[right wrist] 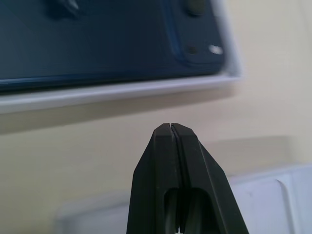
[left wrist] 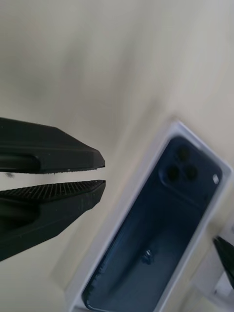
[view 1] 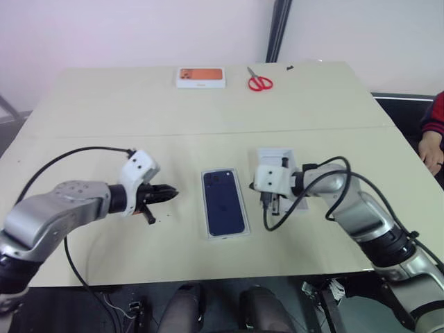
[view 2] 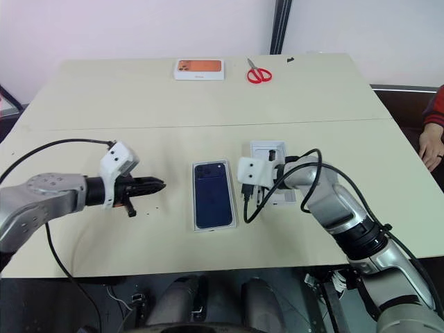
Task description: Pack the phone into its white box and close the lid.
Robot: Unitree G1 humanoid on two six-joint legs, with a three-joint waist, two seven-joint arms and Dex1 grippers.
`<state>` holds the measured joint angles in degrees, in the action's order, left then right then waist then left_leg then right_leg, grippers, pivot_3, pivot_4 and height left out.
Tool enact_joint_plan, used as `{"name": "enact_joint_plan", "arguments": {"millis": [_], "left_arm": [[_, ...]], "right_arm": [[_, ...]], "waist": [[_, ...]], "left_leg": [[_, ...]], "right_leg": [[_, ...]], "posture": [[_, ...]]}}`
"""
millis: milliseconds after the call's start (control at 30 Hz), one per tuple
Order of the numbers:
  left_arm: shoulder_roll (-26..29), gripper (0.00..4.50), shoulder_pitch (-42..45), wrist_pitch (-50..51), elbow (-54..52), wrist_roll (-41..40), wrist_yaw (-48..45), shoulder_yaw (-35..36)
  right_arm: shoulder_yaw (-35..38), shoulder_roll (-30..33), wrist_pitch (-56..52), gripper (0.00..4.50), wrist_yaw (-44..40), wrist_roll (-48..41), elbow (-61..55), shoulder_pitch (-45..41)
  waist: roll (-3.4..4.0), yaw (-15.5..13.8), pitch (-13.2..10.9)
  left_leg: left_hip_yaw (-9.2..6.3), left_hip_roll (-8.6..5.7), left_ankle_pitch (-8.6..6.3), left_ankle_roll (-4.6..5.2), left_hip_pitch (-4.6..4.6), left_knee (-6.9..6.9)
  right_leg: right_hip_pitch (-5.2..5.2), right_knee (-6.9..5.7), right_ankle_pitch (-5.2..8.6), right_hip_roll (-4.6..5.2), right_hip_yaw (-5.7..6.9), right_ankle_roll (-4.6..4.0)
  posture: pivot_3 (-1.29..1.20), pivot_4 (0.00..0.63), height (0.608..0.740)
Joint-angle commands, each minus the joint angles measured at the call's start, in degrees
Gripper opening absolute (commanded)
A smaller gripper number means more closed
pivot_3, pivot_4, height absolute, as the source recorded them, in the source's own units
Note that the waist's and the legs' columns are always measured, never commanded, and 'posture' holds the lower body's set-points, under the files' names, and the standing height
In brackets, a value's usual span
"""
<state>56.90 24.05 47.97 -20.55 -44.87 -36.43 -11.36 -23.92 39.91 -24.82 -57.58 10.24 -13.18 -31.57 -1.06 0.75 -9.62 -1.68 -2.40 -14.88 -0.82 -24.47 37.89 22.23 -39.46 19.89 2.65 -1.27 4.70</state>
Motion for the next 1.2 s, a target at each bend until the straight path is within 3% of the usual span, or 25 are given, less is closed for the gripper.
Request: {"name": "enact_joint_plan", "arguments": {"millis": [33, 267, 600, 933, 1200], "left_arm": [[-1.84, 0.38, 3.38, -0.45, 0.63, 7.63, -4.93, -6.71], [-8.69, 0.38, 5.97, 1.49, 2.63, 14.43, -7.7, -12.16], [-19.82, 0.38, 6.33, 4.48, 2.69, 18.45, -6.26, -13.73], [-29.21, 0.38, 10.22, 3.54, 7.73, 23.84, -7.56, -16.71], [-32.39, 0.38, 10.94, 3.51, 8.54, 25.66, -10.34, -17.69]], "right_arm": [[-1.63, 0.09, 0.78, 0.0, 0.38, 2.72, -3.53, 0.33], [-5.13, -1.68, 0.54, 0.0, 1.68, 7.35, -5.68, 2.35], [-1.78, -1.6, -2.85, 0.0, -0.37, 5.31, -8.63, 3.83], [3.8, 5.42, -5.11, 0.0, -3.81, 3.86, -14.04, 9.82], [5.68, 7.08, -6.71, 0.0, -3.21, 4.8, -15.12, 12.62]], "waist": [[0.0, 0.15, 0.0], [-0.01, -0.03, 0.0], [0.0, -1.47, 0.03], [0.02, -1.51, 0.04], [0.03, -1.58, 0.05]], "left_leg": [[0.01, 0.0, 0.0, 0.0, 0.0, 0.0], [0.0, 0.0, -0.01, 0.03, -0.01, 0.09], [-0.03, -0.01, -0.13, 0.23, 0.07, 0.3], [-0.08, -0.05, -0.27, 0.48, 0.1, 0.37], [-0.08, -0.05, -0.26, 0.47, 0.13, 0.38]], "right_leg": [[0.01, 0.0, 0.0, 0.0, -0.01, 0.0], [0.01, -0.09, 0.0, -0.03, 0.0, 0.01], [-0.23, -0.07, -0.01, 0.01, 0.05, 0.03], [-0.37, -0.01, -0.01, 0.05, 0.12, 0.04], [-0.41, -0.01, -0.02, 0.05, 0.13, 0.04]], "posture": [[0.0, 0.15, 0.74], [0.0, 0.15, 0.74], [0.0, 0.15, 0.74], [0.0, 0.15, 0.74], [0.0, 0.15, 0.74]]}}
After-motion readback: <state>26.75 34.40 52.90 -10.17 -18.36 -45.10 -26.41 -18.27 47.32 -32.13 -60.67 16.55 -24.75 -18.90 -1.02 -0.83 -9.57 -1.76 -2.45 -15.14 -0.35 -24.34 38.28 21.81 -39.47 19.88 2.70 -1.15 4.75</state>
